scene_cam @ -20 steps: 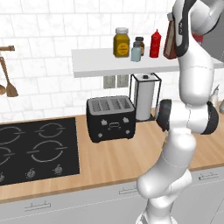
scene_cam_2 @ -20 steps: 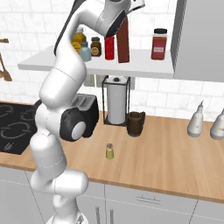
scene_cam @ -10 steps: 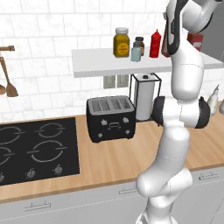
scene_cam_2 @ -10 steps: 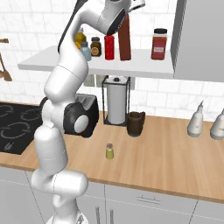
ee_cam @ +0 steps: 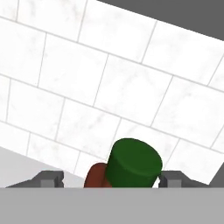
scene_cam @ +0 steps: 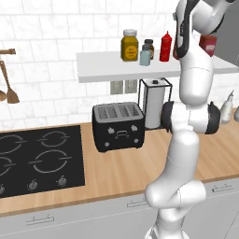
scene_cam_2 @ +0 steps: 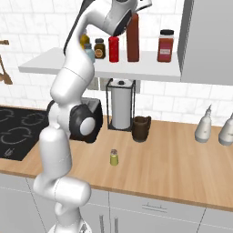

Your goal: Put the shaker and condiment bottle from the counter next to their counterparts in the cabinet.

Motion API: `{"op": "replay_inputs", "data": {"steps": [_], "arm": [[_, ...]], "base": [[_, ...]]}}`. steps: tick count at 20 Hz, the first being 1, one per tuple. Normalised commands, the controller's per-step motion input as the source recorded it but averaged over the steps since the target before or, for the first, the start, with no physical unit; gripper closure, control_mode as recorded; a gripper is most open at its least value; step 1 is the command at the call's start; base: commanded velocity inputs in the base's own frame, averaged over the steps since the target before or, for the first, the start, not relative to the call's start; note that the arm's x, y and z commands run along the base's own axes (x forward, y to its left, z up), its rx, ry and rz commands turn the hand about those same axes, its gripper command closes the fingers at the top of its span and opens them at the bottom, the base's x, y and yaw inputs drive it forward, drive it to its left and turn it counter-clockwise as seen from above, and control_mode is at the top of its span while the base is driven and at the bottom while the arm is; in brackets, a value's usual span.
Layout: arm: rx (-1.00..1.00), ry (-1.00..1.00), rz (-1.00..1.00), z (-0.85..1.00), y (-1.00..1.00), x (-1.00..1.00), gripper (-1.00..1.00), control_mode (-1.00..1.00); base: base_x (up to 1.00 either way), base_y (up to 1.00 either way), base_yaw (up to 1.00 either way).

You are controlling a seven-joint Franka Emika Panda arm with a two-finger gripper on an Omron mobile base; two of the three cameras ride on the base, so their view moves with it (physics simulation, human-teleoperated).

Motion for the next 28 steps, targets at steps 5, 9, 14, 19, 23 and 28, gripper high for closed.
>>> {"op": "replay_inputs", "data": {"steps": [5,9,14,19,23,28], "arm": [[0.0,0.0,0.0,0.0,0.0,0.08,-1.0,-1.0],[0.0,-0.02,0.0,0.0,-0.02,-0.03,-1.0,-1.0],[0.0,-0.08,0.0,0.0,-0.1,-0.18,-1.0,-1.0],[0.0,-0.09,0.0,0.0,-0.09,-0.16,-1.0,-1.0],[0.0,-0.08,0.0,-0.05,-0.09,-0.22,-1.0,-1.0],[0.0,-0.02,0.08,-0.4,0.0,-0.63,-1.0,-1.0]], "base": [[0.0,0.0,0.0],[0.0,0.0,0.0],[0.0,0.0,0.0],[0.0,0.0,0.0],[0.0,0.0,0.0],[0.0,0.0,0.0]]}}
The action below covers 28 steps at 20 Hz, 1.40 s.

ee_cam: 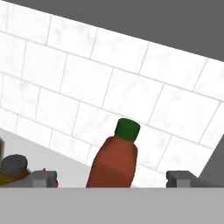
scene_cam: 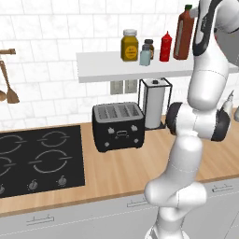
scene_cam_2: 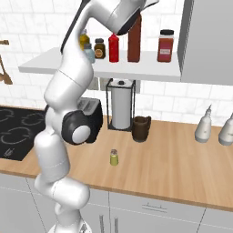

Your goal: Put the shaker and condiment bottle from the counter next to their counterparts in the cabinet.

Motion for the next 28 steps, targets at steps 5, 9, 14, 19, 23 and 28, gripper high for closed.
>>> {"op": "replay_inputs", "data": {"steps": [5,9,14,19,23,28], "arm": [[0.0,0.0,0.16,-0.53,0.0,-0.96,-1.0,-1.0],[0.0,0.0,0.18,-0.51,0.0,-1.0,-1.0,-1.0],[0.0,0.0,0.22,-0.54,0.0,-1.0,-1.0,-1.0],[0.03,0.0,0.3,-0.81,0.0,-1.0,-1.0,-1.0],[0.07,0.0,0.37,-1.0,0.04,-0.96,-1.0,-1.0],[0.07,0.0,0.32,-0.9,0.44,-0.45,-1.0,-1.0]], "base": [[0.0,0.0,0.0],[0.0,0.0,0.0],[0.0,0.0,0.0],[0.0,0.0,0.0],[0.0,0.0,0.0],[0.0,0.0,0.0]]}}
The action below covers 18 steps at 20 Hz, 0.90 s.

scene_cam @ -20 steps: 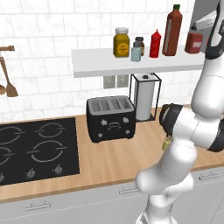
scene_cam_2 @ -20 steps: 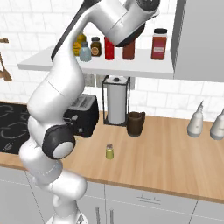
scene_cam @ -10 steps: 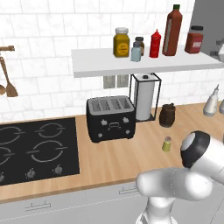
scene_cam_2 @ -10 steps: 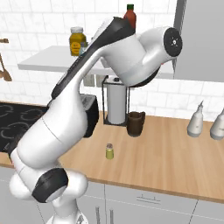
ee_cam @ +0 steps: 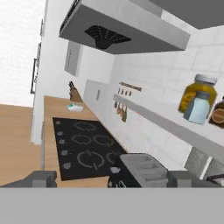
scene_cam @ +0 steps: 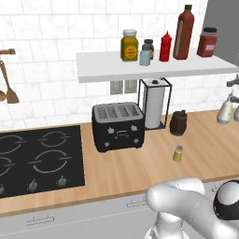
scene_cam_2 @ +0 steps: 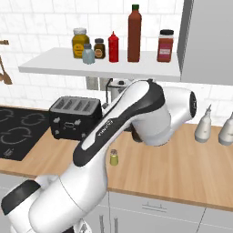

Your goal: Put the shaker and condiment bottle from the counter next to their counterparts in the cabinet.

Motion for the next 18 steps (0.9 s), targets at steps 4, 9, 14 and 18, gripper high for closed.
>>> {"op": "replay_inputs", "data": {"steps": [4,9,14,18], "arm": [[0.06,0.0,0.21,-0.71,0.57,0.0,-1.0,-1.0],[0.06,0.02,0.2,-0.69,0.62,0.0,-1.0,-1.0],[0.05,0.08,0.13,-0.7,0.11,0.09,-1.0,-1.0],[0.11,0.06,0.02,-0.53,-0.55,0.13,-1.0,-1.0]], "base": [[0.0,0.0,0.0],[0.0,0.0,0.0],[0.0,0.0,0.0],[0.0,0.0,0.0]]}}
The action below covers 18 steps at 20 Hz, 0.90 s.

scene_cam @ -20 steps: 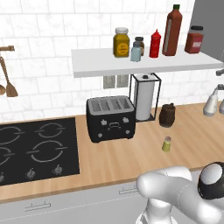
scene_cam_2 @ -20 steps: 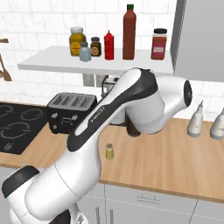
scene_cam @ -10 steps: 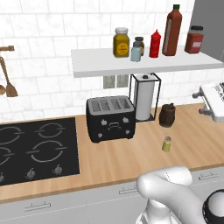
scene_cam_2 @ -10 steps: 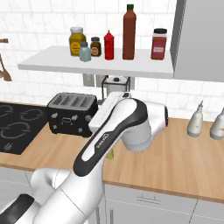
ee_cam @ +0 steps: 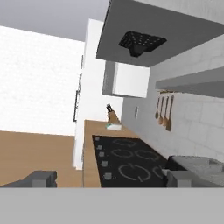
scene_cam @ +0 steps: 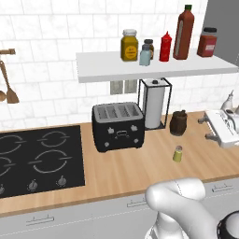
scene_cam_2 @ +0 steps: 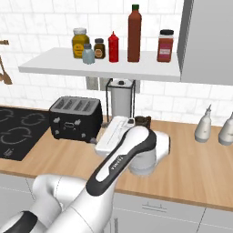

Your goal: Put the shaker and condiment bottle from the counter next to their counterparts in the cabinet.

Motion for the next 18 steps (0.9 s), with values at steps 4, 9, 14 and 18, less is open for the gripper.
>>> {"op": "replay_inputs", "data": {"steps": [4,9,14,18], "arm": [[0.04,0.0,0.0,-0.13,-0.06,0.02,-1.0,-1.0],[0.01,0.03,0.05,-0.79,0.06,0.17,-1.0,-1.0],[0.0,0.04,0.02,-0.73,0.02,0.17,-1.0,-1.0],[0.02,0.0,0.0,-0.28,0.0,0.16,-1.0,-1.0]], "base": [[0.0,0.0,0.0],[0.0,0.0,0.0],[0.0,0.0,0.0],[0.0,0.0,0.0]]}}
